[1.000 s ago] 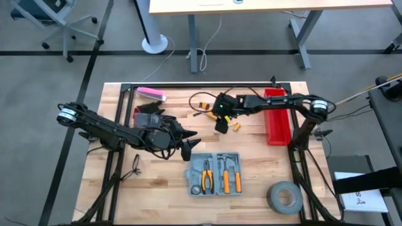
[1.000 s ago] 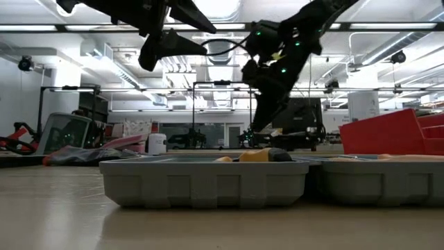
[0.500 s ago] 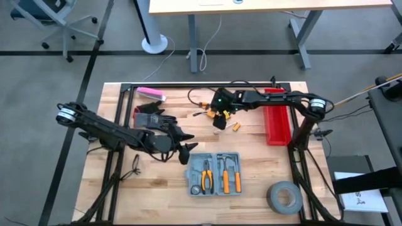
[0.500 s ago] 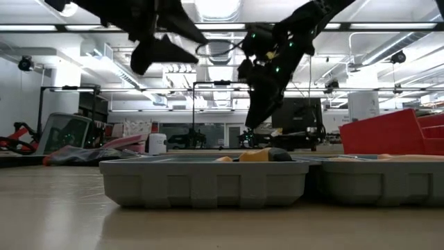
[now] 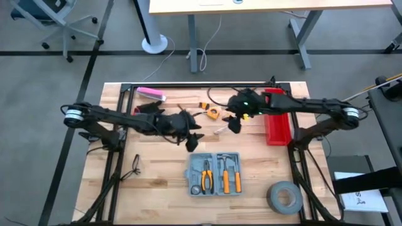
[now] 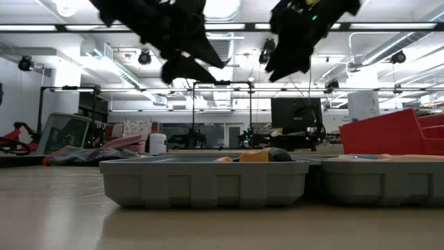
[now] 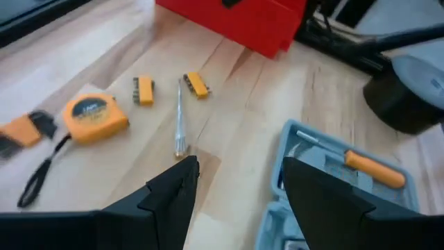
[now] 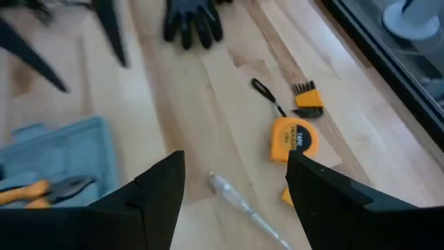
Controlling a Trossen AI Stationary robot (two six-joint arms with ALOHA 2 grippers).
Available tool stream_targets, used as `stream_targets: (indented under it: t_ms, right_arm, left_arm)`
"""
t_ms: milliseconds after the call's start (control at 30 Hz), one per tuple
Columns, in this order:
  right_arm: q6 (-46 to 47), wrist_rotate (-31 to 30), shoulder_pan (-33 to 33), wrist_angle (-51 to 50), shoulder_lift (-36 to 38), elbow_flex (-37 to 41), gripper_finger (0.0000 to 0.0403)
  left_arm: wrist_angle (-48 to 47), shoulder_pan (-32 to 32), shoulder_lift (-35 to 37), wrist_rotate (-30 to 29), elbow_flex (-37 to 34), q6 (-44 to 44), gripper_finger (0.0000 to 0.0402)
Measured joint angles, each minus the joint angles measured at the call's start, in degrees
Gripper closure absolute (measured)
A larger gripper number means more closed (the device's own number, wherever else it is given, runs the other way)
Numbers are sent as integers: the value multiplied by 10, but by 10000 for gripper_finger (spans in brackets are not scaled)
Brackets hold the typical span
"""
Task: Prefit tool cases
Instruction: Put the tape measure into the pre-fit tool case
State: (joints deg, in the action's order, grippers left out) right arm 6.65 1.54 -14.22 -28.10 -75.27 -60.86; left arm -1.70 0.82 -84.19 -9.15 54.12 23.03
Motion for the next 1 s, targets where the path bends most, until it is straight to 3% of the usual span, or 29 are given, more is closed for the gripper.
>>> stream_targets:
  t_ms: [300, 633, 833, 1000]
  right_arm:
    - [54, -36, 46, 3, 97, 68, 187]
    - [65, -96, 98, -1, 119, 89, 189]
    - [79, -98, 124, -2, 122, 91, 191]
    - [84, -124, 148, 5, 132, 91, 182]
  left_arm:
    - [-82, -57, -91, 52, 121, -90, 184]
    - [-220, -103, -223, 95, 280, -228, 184]
    - [-249, -136, -256, 157, 316, -285, 184]
    - [-298, -171, -265, 162, 337, -311, 179]
